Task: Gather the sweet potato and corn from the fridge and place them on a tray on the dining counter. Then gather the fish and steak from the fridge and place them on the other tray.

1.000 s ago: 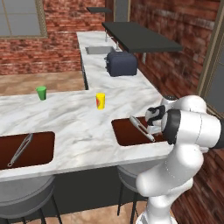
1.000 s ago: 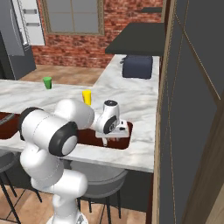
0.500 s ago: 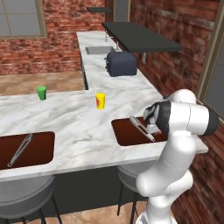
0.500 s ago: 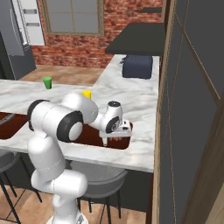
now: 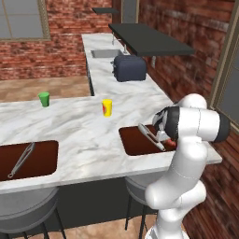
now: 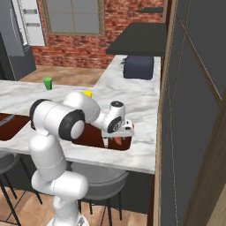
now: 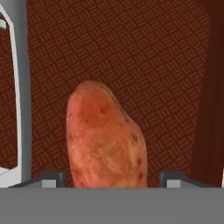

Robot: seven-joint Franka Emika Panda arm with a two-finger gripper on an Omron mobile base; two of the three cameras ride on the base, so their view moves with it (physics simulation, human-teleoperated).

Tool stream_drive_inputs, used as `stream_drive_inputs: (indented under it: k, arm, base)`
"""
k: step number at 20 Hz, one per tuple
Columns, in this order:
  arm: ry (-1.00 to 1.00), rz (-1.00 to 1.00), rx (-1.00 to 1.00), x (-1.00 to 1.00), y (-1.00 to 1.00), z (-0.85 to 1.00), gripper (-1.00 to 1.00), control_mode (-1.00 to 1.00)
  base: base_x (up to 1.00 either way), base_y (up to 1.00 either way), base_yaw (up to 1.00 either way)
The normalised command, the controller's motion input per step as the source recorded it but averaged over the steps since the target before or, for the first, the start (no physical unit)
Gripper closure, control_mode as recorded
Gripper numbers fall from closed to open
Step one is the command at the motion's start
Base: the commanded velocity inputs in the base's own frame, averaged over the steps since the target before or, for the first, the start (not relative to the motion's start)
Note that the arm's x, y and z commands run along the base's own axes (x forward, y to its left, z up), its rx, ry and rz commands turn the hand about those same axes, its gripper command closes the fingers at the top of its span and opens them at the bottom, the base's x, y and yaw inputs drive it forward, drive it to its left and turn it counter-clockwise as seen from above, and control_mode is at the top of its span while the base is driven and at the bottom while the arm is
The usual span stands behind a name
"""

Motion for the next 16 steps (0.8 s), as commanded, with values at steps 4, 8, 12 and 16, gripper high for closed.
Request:
stream_drive_inputs:
  k: [4,8,12,16]
  arm:
    - [-0.11,0.0,0.0,0.0,0.14,0.25,-1.0,-1.0]
    - [-0.14,0.0,-0.01,-0.15,0.22,0.56,-1.0,-1.0]
    - [-0.12,0.0,0.0,-0.35,0.37,0.67,-1.0,-1.0]
    - [-0.01,-0.07,0.0,-0.38,0.56,0.72,-1.0,-1.0]
  base:
    - [0.0,0.0,0.0]
    - [0.0,0.0,0.0]
    - [0.0,0.0,0.0]
    - [0.0,0.0,0.0]
